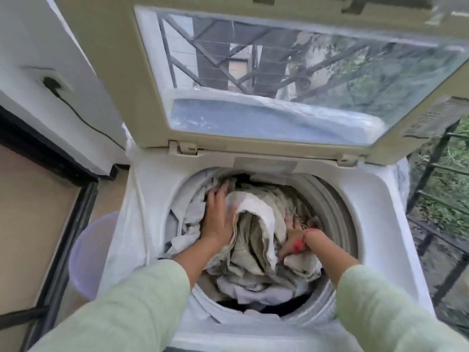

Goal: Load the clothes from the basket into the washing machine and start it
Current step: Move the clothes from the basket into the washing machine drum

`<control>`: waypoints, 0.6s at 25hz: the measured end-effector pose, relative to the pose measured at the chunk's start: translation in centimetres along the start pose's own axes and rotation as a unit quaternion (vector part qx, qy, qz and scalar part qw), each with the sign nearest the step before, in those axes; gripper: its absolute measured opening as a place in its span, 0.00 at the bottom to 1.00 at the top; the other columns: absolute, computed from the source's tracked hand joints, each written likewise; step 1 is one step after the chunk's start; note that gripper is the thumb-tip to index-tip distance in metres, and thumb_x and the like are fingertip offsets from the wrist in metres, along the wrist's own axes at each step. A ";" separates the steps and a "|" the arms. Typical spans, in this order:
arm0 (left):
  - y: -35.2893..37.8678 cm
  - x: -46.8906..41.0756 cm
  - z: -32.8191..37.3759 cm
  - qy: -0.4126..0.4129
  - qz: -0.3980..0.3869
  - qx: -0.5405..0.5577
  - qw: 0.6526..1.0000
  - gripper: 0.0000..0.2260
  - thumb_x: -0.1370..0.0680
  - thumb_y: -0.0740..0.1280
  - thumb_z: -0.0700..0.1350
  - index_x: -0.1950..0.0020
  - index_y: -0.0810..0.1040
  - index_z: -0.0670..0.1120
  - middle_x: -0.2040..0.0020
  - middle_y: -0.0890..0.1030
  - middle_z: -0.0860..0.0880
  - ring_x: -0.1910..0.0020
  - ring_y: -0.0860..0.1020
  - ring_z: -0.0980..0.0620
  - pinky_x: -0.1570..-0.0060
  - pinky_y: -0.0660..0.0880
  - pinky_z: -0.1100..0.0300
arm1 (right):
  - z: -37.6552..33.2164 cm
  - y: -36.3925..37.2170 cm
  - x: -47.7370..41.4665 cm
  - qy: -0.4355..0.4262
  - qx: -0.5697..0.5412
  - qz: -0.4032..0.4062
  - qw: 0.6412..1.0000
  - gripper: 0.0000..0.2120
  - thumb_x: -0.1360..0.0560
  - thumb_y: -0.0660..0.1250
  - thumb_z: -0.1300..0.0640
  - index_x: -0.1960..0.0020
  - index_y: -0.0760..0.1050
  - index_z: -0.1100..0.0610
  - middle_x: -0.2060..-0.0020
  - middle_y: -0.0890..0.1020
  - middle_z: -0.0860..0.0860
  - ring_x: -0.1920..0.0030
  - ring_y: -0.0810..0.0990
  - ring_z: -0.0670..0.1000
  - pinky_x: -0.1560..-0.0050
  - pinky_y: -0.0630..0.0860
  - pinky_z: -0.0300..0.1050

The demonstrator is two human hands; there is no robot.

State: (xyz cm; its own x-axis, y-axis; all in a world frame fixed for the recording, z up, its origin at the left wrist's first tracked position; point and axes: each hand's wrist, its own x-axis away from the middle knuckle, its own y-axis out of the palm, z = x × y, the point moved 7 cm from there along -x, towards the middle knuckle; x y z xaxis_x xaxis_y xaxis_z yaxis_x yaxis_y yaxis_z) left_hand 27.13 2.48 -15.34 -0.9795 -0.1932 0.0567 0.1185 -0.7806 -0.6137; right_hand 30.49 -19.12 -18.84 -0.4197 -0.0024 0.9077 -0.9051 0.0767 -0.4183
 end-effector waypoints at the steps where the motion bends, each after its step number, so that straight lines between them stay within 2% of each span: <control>1: 1.1 0.1 0.7 0.070 -0.052 -0.108 0.990 0.38 0.27 0.64 0.63 0.23 0.50 0.53 0.24 0.52 0.45 0.24 0.51 0.47 0.27 0.48 0.52 | 0.5 -0.6 -0.2 -0.007 -0.061 0.002 0.998 0.59 0.42 0.74 0.44 0.24 0.42 0.58 0.26 0.55 0.60 0.28 0.61 0.60 0.30 0.62 0.53; 2: 1.9 0.4 1.4 0.108 -0.114 -0.191 0.969 0.46 0.32 0.61 0.71 0.24 0.39 0.55 0.23 0.42 0.47 0.24 0.41 0.47 0.27 0.40 0.47 | 1.0 -0.8 -0.4 -0.021 -0.087 0.014 0.996 0.53 0.41 0.72 0.47 0.25 0.46 0.54 0.34 0.68 0.56 0.37 0.71 0.58 0.38 0.70 0.50; 3: 2.7 0.9 0.5 0.101 -0.173 -0.289 0.936 0.51 0.36 0.58 0.76 0.26 0.31 0.58 0.24 0.34 0.48 0.25 0.34 0.46 0.28 0.37 0.43 | 1.0 -0.6 -0.3 -0.031 -0.109 -0.009 0.994 0.51 0.42 0.72 0.47 0.27 0.47 0.49 0.43 0.72 0.52 0.46 0.75 0.54 0.50 0.73 0.47; 4: 3.3 1.4 -0.9 0.059 -0.193 -0.333 0.921 0.54 0.39 0.57 0.79 0.29 0.27 0.59 0.25 0.30 0.48 0.26 0.32 0.44 0.29 0.41 0.39 | 1.0 -0.2 -0.5 -0.020 -0.108 -0.028 0.994 0.59 0.44 0.74 0.45 0.24 0.41 0.49 0.40 0.70 0.51 0.45 0.74 0.54 0.56 0.72 0.44; 5: 4.2 1.8 -2.7 0.003 -0.214 -0.348 0.913 0.55 0.40 0.58 0.80 0.30 0.25 0.59 0.26 0.27 0.47 0.26 0.33 0.42 0.30 0.46 0.38 | 1.2 0.8 -1.3 -0.016 -0.060 -0.033 0.998 0.66 0.44 0.77 0.43 0.25 0.31 0.49 0.29 0.59 0.54 0.35 0.69 0.59 0.51 0.72 0.47; 6: 5.1 2.0 -4.2 -0.055 -0.241 -0.350 0.904 0.56 0.40 0.60 0.79 0.30 0.24 0.59 0.27 0.26 0.47 0.26 0.33 0.40 0.32 0.51 0.37 | 0.6 1.5 -2.3 -0.035 -0.015 0.001 0.999 0.69 0.43 0.78 0.43 0.27 0.26 0.52 0.24 0.43 0.57 0.27 0.56 0.61 0.38 0.68 0.53; 7: 6.0 1.5 -5.0 -0.084 -0.252 -0.356 0.896 0.57 0.40 0.62 0.77 0.30 0.24 0.59 0.28 0.24 0.48 0.26 0.33 0.39 0.34 0.53 0.36 | 0.5 2.5 -3.9 -0.023 0.002 0.023 0.999 0.69 0.41 0.79 0.44 0.28 0.23 0.53 0.26 0.34 0.59 0.25 0.48 0.62 0.30 0.60 0.56; 8: 7.0 0.9 -5.4 -0.087 -0.260 -0.368 0.888 0.58 0.40 0.65 0.75 0.31 0.24 0.60 0.30 0.22 0.48 0.26 0.33 0.39 0.34 0.53 0.34 | 0.2 3.5 -4.5 -0.008 0.000 0.035 0.999 0.68 0.38 0.78 0.46 0.29 0.22 0.53 0.27 0.31 0.59 0.25 0.48 0.63 0.28 0.57 0.56; 10: 9.5 0.0 -6.4 -0.096 -0.301 -0.381 0.869 0.59 0.40 0.68 0.73 0.31 0.24 0.60 0.30 0.22 0.47 0.26 0.32 0.40 0.35 0.53 0.32 | 0.4 4.8 -6.2 0.019 -0.005 0.055 0.998 0.61 0.32 0.74 0.48 0.30 0.21 0.51 0.26 0.33 0.56 0.27 0.56 0.65 0.30 0.59 0.58; 12: 11.7 -1.2 -7.9 -0.107 -0.321 -0.385 0.858 0.59 0.39 0.70 0.71 0.30 0.25 0.59 0.29 0.23 0.46 0.26 0.35 0.41 0.35 0.55 0.32 | 0.8 5.0 -8.8 0.028 -0.017 0.116 0.993 0.51 0.25 0.65 0.50 0.31 0.20 0.50 0.25 0.37 0.56 0.30 0.63 0.64 0.32 0.62 0.57; 13: 12.7 -2.0 -8.6 -0.110 -0.327 -0.380 0.858 0.59 0.39 0.71 0.70 0.29 0.27 0.59 0.28 0.24 0.46 0.25 0.36 0.41 0.36 0.56 0.32 | 0.8 4.6 -10.3 0.019 -0.025 0.145 0.989 0.46 0.22 0.61 0.51 0.31 0.20 0.52 0.24 0.39 0.56 0.32 0.66 0.63 0.32 0.64 0.56; 14: 13.4 -2.7 -9.3 -0.111 -0.334 -0.372 0.859 0.59 0.39 0.72 0.69 0.28 0.28 0.59 0.28 0.25 0.46 0.25 0.38 0.42 0.35 0.56 0.32 | 0.6 4.0 -11.6 0.021 -0.035 0.139 0.989 0.42 0.20 0.57 0.52 0.31 0.21 0.54 0.24 0.41 0.57 0.32 0.66 0.62 0.33 0.65 0.54; 15: 13.9 -3.5 -10.0 -0.115 -0.345 -0.368 0.856 0.59 0.38 0.72 0.68 0.28 0.28 0.59 0.27 0.26 0.46 0.24 0.39 0.42 0.34 0.55 0.32 | 0.2 1.7 -12.9 0.007 0.007 0.152 0.988 0.40 0.20 0.55 0.52 0.30 0.23 0.55 0.24 0.42 0.58 0.31 0.65 0.62 0.33 0.65 0.53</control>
State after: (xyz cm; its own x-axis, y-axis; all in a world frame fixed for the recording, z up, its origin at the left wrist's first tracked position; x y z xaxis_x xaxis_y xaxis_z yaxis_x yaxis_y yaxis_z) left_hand 30.57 -1.79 -31.94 -0.7073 -0.0163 0.7068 -0.6922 -0.1871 -0.6970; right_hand 34.39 -19.16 -31.25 -0.6722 0.0317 0.7397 -0.7376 0.0583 -0.6727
